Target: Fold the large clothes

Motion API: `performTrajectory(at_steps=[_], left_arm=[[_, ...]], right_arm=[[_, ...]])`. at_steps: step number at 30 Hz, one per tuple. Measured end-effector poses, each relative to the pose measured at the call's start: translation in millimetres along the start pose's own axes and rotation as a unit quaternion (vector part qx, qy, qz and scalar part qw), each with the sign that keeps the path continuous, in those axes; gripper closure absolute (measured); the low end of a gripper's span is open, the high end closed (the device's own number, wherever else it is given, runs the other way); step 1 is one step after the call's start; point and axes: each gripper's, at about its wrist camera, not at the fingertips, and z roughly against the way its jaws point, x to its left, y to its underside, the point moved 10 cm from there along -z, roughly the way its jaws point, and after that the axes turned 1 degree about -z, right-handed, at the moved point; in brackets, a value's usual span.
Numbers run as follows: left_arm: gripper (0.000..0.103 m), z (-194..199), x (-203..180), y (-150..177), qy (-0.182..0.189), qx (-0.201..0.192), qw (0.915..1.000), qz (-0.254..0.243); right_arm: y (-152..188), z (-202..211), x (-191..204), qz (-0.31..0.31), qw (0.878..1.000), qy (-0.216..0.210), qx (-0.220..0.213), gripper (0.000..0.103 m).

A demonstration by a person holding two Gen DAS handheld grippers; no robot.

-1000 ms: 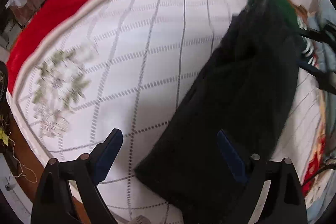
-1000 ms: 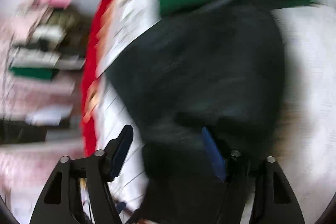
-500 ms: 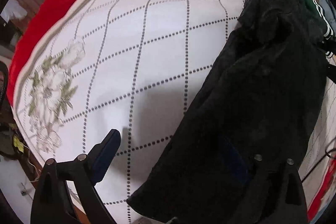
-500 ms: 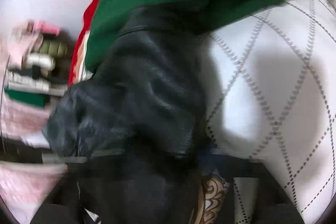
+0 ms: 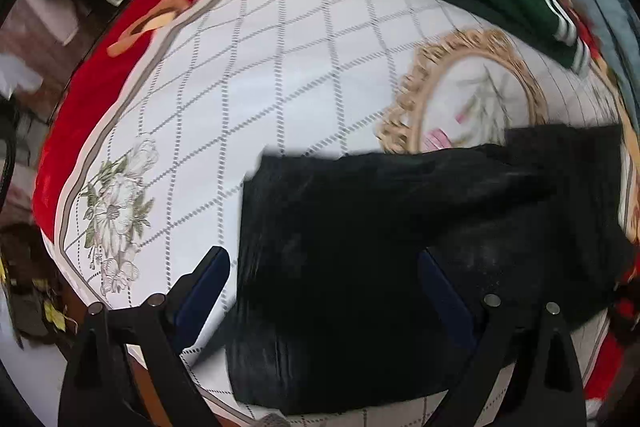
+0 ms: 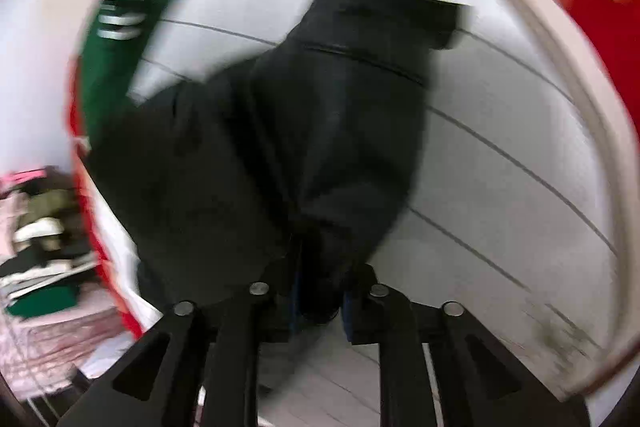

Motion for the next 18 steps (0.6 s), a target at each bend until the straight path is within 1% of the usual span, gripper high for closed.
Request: performTrajectory(at_steps=[1, 2, 3, 4, 6, 8, 9, 10, 11, 12, 13, 14, 15, 16, 17, 18], left_arm=[[0.007, -6.0, -6.7, -2.8, -0.001, 0.005, 1.0000, -0.005], [0.007, -9.5, -14.2, 0.7, 0.002, 0.013, 0.9999, -0.010], [0.007, -13.0, -18.1, -1.6, 0.005, 0.017, 0.9998, -0.012], [0.007, -11.3, -24.6, 0.3, 0.007, 0.021, 0.9997, -0.015], [0.007, -11.0, -40.0, -2.3, 0.011, 0.019, 0.9995, -0.024], [0.007, -9.4, -53.3, -6.2, 0.012, 0.014, 0.9993, -0.031], [0.007, -9.6, -59.7, -9.9, 0.015, 0.011, 0.9992, -0.035], [0.007, -9.8, -66.0, -13.2, 0.016, 0.009, 0.9992, -0.037], [0.007, -10.5, -70.7, -18.7, 0.016, 0.006, 0.9992, -0.037], [0.007, -10.4, -75.3, -21.4, 0.016, 0.002, 0.9991, -0.038], [0.007, -10.9, -79.2, -24.9, 0.015, -0.001, 0.9991, -0.039], [0.007, -12.2, -83.1, -29.7, 0.015, -0.003, 0.9992, -0.037], [0.007, -13.0, -85.3, -33.0, 0.015, -0.005, 0.9993, -0.034], [0.007, -14.4, -87.4, -36.5, 0.014, -0.006, 0.9994, -0.031], [0.007, -15.6, -89.0, -38.9, 0.013, -0.006, 0.9995, -0.029], [0.007, -16.9, -90.0, -41.1, 0.013, -0.007, 0.9995, -0.027]], right_arm=[[6.5, 0.6, -22.0, -0.014, 1.000, 0.011, 0.009, 0.068], [9.7, 3.9, -43.9, -0.025, 0.999, 0.030, 0.012, 0.059], [10.9, 4.1, -45.7, -0.024, 0.999, 0.042, 0.010, 0.044], [5.5, 9.1, -51.0, -0.016, 0.998, 0.056, 0.004, 0.043], [-4.7, 37.8, -48.6, 0.020, 0.997, 0.070, -0.023, 0.043], [-10.5, 72.9, -39.4, 0.051, 0.992, 0.094, -0.060, 0.043], [-10.4, 81.7, -26.4, 0.062, 0.991, 0.090, -0.071, 0.043], [-9.3, 90.7, -6.6, 0.088, 0.991, 0.068, -0.073, 0.043], [-7.7, 89.6, 12.6, 0.116, 0.990, 0.048, -0.059, 0.044], [0.9, 81.0, 36.9, 0.141, 0.989, 0.034, -0.042, 0.046], [6.8, 66.7, 67.9, 0.174, 0.985, 0.003, -0.015, 0.050], [9.7, 49.9, 97.8, 0.192, 0.981, -0.023, 0.009, 0.052], [10.8, 34.6, 117.4, 0.204, 0.978, -0.038, 0.028, 0.054], [13.5, 13.6, 138.3, 0.216, 0.974, -0.046, 0.041, 0.055], [6.3, -9.9, 158.1, 0.223, 0.973, -0.038, 0.039, 0.061], [-2.8, -21.2, 162.6, 0.224, 0.974, -0.025, 0.031, 0.067]])
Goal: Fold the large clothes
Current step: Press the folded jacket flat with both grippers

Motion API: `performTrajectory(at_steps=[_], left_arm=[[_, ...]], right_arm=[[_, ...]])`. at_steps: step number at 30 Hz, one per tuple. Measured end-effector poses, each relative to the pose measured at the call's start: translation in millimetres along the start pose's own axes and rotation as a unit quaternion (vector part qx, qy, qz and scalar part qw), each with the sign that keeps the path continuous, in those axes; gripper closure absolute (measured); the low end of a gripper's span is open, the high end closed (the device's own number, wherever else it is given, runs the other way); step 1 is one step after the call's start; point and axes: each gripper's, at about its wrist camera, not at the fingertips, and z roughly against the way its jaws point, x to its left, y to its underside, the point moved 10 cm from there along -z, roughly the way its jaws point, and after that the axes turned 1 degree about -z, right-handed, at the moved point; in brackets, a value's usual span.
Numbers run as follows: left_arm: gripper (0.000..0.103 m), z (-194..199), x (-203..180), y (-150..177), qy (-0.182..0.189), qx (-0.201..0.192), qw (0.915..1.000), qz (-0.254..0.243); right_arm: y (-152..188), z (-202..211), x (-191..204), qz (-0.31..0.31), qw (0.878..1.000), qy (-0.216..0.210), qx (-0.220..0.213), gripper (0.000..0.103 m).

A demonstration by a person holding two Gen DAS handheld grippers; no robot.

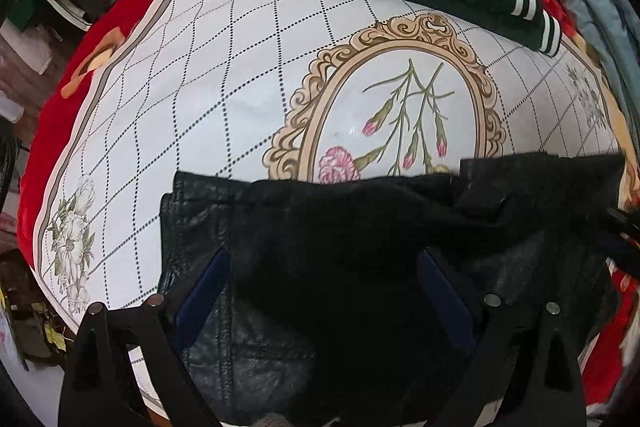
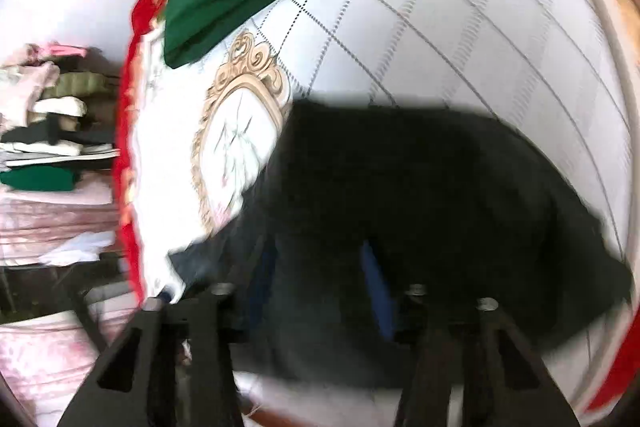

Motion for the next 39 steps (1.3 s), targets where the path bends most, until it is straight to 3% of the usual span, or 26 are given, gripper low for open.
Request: performTrajectory(at_steps=[3, 6, 8, 12, 15, 19, 22, 25, 28, 30, 31, 32, 33, 35, 39], left_arm=[[0.007, -4.9, 0.2, -1.1, -0.008, 0.002, 1.0000, 0.002], [0.007, -10.6, 3.5, 5.7, -0.011, 0.012, 0.9998, 0.008], [0.007, -10.5, 6.7, 11.1, -0.013, 0.017, 0.9997, 0.014], [0.007, -9.2, 11.8, 18.7, -0.015, 0.024, 0.9991, 0.031], [0.007, -10.7, 13.2, 23.4, -0.020, 0.029, 0.9986, 0.039], [0.007, -7.7, 9.8, 21.9, -0.029, 0.026, 0.9988, 0.029], [0.007, -1.2, 2.9, 16.3, -0.027, 0.017, 0.9993, 0.021], [0.007, 1.7, -12.5, 8.3, -0.009, 0.013, 0.9997, 0.016], [0.007, -5.9, -39.2, -4.8, 0.027, 0.006, 0.9996, 0.007], [0.007, -23.7, -47.1, -18.8, 0.005, -0.006, 0.9999, -0.008], [0.005, -34.9, -50.9, -25.8, -0.002, -0.006, 0.9999, -0.013], [0.003, -52.2, -55.4, -31.9, -0.004, 0.004, 0.9998, -0.018], [0.001, -61.9, -56.4, -33.6, -0.001, 0.013, 0.9998, -0.018], [0.000, -73.2, -56.3, -36.3, 0.018, 0.022, 0.9996, -0.004], [0.000, -61.2, -49.7, -29.5, 0.026, 0.024, 0.9994, -0.004]], right_arm=[[-37.8, -60.3, -12.7, -0.002, 0.998, 0.064, 0.008, 0.068], [-51.0, -56.1, -13.5, -0.018, 0.998, 0.063, 0.020, 0.067], [-44.7, -36.5, -4.5, -0.022, 0.998, 0.054, 0.032, 0.067], [-21.1, 1.6, 31.1, 0.036, 0.999, 0.001, 0.030, 0.067], [-4.8, -25.7, 53.9, 0.058, 0.994, -0.035, 0.081, 0.068], [-11.9, -100.4, 40.1, 0.022, 0.993, -0.006, 0.116, 0.071], [-18.8, -96.6, 41.0, -0.029, 0.989, -0.039, 0.143, 0.072], [-20.3, -54.4, 39.5, -0.025, 0.990, -0.077, 0.117, 0.071], [-31.0, -9.3, 9.7, 0.008, 0.998, -0.038, 0.043, 0.069], [-39.6, -13.5, -24.2, -0.019, 0.999, -0.039, 0.033, 0.069], [-44.9, -24.4, -47.2, -0.038, 0.999, -0.021, 0.030, 0.080], [-52.0, -32.3, -71.9, -0.058, 0.998, -0.006, 0.031, 0.098], [-57.8, -37.1, -87.1, -0.081, 0.996, -0.014, 0.033, 0.103], [-61.1, -37.1, -94.7, -0.118, 0.991, -0.051, 0.046, 0.103], [-58.0, -6.2, -74.5, -0.068, 0.997, -0.033, 0.019, 0.098]])
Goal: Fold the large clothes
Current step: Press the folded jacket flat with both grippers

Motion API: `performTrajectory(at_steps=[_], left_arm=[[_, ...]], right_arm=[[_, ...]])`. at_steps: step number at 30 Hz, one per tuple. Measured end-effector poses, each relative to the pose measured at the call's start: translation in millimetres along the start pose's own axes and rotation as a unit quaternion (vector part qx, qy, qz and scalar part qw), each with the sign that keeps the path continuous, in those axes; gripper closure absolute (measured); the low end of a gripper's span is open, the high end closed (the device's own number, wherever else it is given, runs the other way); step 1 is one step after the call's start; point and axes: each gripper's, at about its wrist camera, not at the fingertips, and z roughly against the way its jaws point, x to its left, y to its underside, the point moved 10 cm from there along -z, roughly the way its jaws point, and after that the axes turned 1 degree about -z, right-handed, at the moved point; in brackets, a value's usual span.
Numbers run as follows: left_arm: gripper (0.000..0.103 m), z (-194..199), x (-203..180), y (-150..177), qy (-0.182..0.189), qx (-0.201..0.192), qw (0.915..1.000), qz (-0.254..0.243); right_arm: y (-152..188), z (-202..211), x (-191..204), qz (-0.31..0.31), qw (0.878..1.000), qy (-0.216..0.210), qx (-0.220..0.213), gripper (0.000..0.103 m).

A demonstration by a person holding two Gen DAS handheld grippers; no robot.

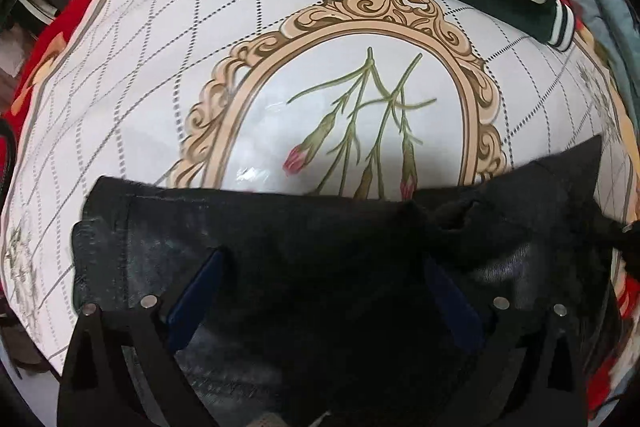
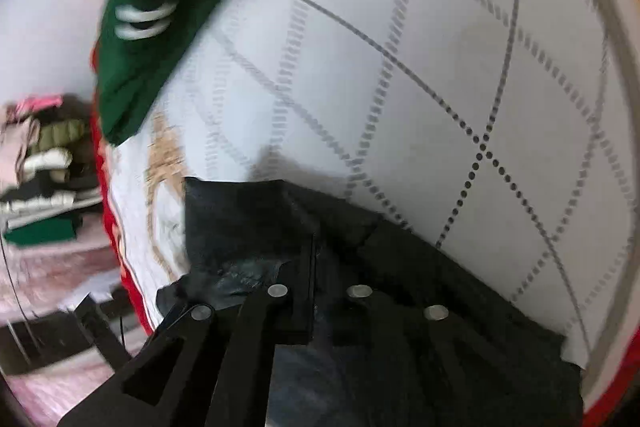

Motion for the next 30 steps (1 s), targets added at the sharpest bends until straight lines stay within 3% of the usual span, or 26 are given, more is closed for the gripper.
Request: performTrajectory(at_steps=[2, 5, 9, 11, 14, 17, 18, 19, 21, 25, 28, 30], left_arm=[[0.000, 12.7, 3.6, 6.1, -0.008, 0.000, 1.0000, 0.003], [0.000, 34.6, 1.7, 18.7, -0.007, -0.003, 0.9999, 0.011], [0.000, 44.7, -1.2, 34.8, -0.020, 0.002, 0.9997, 0.015], [0.000, 43.6, -0.6, 42.1, -0.035, 0.006, 0.9994, 0.007], [0.000, 40.4, -6.0, 47.5, -0.042, 0.008, 0.9991, -0.002], [0.000, 41.2, -20.4, 46.0, -0.033, 0.006, 0.9994, -0.012], [0.000, 41.2, -24.0, 45.5, -0.036, 0.002, 0.9992, -0.019], [0.000, 39.7, -27.7, 45.2, -0.041, -0.001, 0.9987, -0.031], [0.000, 31.7, -32.6, 45.1, -0.050, -0.001, 0.9977, -0.046], [0.000, 14.1, -31.8, 48.8, -0.043, 0.004, 0.9981, -0.044], [0.000, 8.1, -28.1, 49.5, -0.025, 0.007, 0.9994, -0.024], [0.000, 5.8, -25.8, 50.4, -0.014, 0.012, 0.9997, -0.014]], right_arm=[[17.8, 16.5, 20.5, 0.021, 0.999, -0.025, 0.010, 0.098], [50.5, 11.2, 39.6, 0.055, 0.997, -0.020, 0.045, 0.098], [90.8, -34.0, 28.3, 0.082, 0.989, 0.049, 0.115, 0.098], [95.2, -59.3, 20.2, 0.102, 0.984, 0.096, 0.113, 0.103], [92.1, -69.6, 19.1, 0.073, 0.984, 0.090, 0.133, 0.103], [95.9, -52.4, 24.0, 0.070, 0.988, 0.048, 0.128, 0.101], [100.5, -40.7, 27.8, 0.068, 0.990, 0.028, 0.120, 0.090], [104.3, -23.7, 22.6, 0.063, 0.992, 0.017, 0.104, 0.063], [114.0, 17.0, 7.4, 0.048, 0.997, -0.003, 0.059, 0.026], [148.9, 78.3, -50.7, -0.032, 0.999, -0.015, -0.001, 0.025], [163.7, 83.3, -105.9, -0.093, 0.995, -0.019, -0.013, 0.025], [152.4, 69.7, -135.5, -0.137, 0.989, -0.051, -0.016, 0.025]])
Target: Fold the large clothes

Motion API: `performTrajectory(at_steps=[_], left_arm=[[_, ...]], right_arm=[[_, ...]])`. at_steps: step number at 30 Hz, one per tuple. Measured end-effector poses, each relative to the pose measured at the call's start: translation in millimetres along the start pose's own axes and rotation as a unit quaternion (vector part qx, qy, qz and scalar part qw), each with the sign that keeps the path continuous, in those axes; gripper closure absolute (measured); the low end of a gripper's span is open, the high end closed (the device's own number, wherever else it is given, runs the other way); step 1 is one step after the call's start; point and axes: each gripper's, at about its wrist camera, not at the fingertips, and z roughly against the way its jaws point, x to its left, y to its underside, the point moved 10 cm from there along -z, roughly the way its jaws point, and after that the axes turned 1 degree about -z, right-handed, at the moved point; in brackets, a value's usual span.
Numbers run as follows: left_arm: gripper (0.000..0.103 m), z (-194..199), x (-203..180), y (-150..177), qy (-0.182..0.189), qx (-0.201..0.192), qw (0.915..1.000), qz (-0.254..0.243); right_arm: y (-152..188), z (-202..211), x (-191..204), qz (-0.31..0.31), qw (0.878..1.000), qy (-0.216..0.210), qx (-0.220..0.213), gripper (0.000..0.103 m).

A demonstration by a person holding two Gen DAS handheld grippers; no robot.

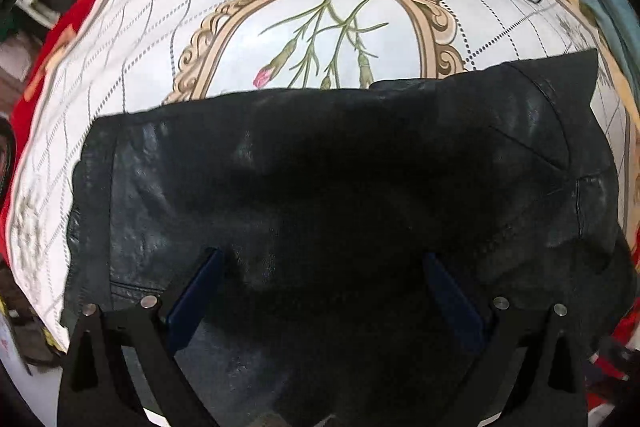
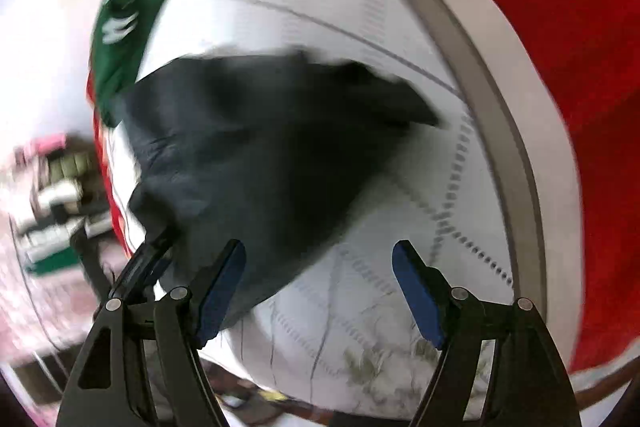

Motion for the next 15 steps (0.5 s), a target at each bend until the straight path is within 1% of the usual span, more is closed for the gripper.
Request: performTrajectory(at_steps=[1, 2, 3, 5, 8, 9, 11, 12, 13, 15], left_arm=[[0.000, -0.8, 0.7, 0.3, 0.004, 0.002, 1.0000, 0.001], [0.000, -1.3, 0.9, 0.5, 0.006, 0.003, 1.0000, 0.001], [0.000, -2.2, 1.2, 0.3, 0.008, 0.004, 1.0000, -0.001], [0.000, -4.0, 1.9, -1.4, 0.011, 0.005, 0.9999, -0.007], [0.000, -7.1, 0.3, -3.9, 0.017, 0.004, 0.9997, -0.015], [0.000, -7.3, -0.2, -3.8, 0.019, 0.003, 0.9997, -0.017], [0.000, -8.0, 2.2, -7.2, 0.016, -0.005, 0.9997, -0.020], [0.000, -8.3, 3.3, -9.9, 0.014, -0.007, 0.9997, -0.021], [0.000, -8.4, 4.2, -12.9, 0.011, -0.009, 0.9997, -0.020], [0.000, -9.2, 3.1, -18.6, 0.013, -0.009, 0.9997, -0.020]], right_arm=[[-6.3, -9.2, 0.3, -0.014, 0.999, -0.037, -0.007, 0.025], [-13.7, -17.7, 3.5, -0.015, 0.998, -0.062, -0.020, 0.025], [-24.6, -17.9, 8.8, -0.009, 0.995, -0.087, -0.042, 0.024], [-37.9, -26.7, 30.2, -0.002, 0.989, -0.132, -0.065, 0.024], [-51.1, -38.5, 53.9, 0.003, 0.984, -0.161, -0.079, 0.021], [-57.4, -31.3, 52.7, 0.007, 0.983, -0.166, -0.082, 0.021], [-58.4, -43.4, 73.4, 0.015, 0.979, -0.185, -0.085, 0.025], [-60.1, -48.2, 78.2, 0.015, 0.979, -0.183, -0.087, 0.042], [-63.2, -47.8, 82.2, 0.013, 0.979, -0.186, -0.086, 0.068], [-65.2, -56.8, 93.4, -0.002, 0.976, -0.202, -0.086, 0.078]])
